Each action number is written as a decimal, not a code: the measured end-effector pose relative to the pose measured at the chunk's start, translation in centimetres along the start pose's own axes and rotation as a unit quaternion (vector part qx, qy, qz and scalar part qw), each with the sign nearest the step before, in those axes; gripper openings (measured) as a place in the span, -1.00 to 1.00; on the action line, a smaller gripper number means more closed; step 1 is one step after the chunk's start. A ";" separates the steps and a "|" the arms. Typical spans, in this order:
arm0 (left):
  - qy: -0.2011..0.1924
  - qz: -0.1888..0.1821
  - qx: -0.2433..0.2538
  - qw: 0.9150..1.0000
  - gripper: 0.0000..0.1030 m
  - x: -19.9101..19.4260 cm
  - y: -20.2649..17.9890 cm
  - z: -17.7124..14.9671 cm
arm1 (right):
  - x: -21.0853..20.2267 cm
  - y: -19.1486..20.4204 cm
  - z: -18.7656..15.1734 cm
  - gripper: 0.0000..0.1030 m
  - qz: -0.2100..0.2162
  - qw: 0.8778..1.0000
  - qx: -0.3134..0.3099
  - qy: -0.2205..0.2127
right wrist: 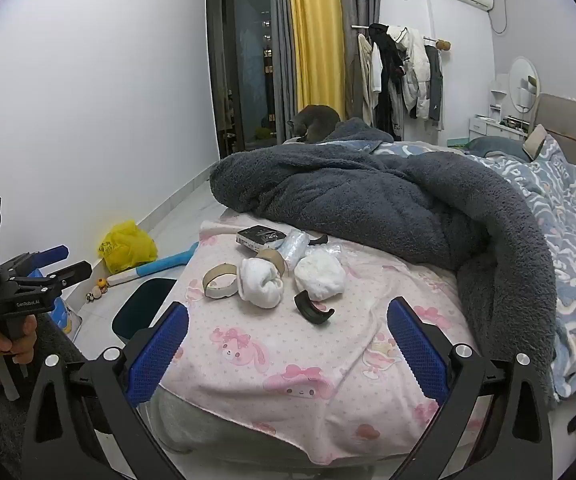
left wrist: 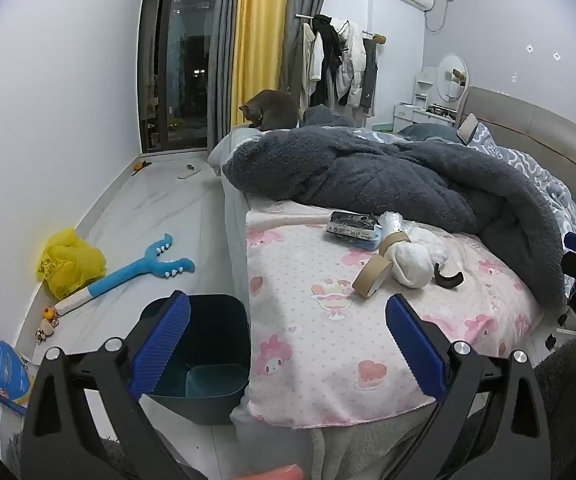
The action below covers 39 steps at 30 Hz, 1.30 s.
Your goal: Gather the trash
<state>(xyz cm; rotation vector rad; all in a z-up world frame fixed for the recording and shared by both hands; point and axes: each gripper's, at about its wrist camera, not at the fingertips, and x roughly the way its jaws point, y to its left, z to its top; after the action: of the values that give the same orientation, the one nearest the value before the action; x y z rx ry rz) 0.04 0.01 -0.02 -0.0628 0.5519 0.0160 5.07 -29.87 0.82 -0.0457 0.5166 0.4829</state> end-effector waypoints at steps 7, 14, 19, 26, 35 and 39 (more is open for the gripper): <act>0.000 0.000 0.003 1.000 0.94 0.1 -0.2 0.0 | 0.0 0.0 0.0 0.94 0.000 1.000 0.001 0.001; -0.002 -0.001 0.000 1.000 0.94 0.0 0.0 0.0 | -0.1 0.0 0.1 0.94 -0.001 1.000 0.000 0.002; -0.001 -0.001 -0.001 1.000 0.94 0.0 0.0 0.0 | 0.1 -0.2 -0.1 0.94 0.000 1.000 0.001 0.003; -0.001 -0.001 -0.001 1.000 0.94 0.0 0.0 0.0 | 0.4 -0.1 -0.3 0.94 0.000 1.000 0.000 0.005; -0.001 -0.001 -0.001 1.000 0.94 0.0 0.0 0.0 | 0.4 -0.1 -0.2 0.94 0.000 1.000 0.001 0.005; 0.000 -0.002 -0.002 1.000 0.94 0.0 0.0 0.0 | 0.4 -0.1 -0.2 0.94 0.000 1.000 0.002 0.006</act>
<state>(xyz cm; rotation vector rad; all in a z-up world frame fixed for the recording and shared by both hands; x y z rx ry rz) 0.04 0.01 -0.01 -0.0667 0.5510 0.0136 5.35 -29.83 0.47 -0.0450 0.5285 0.4826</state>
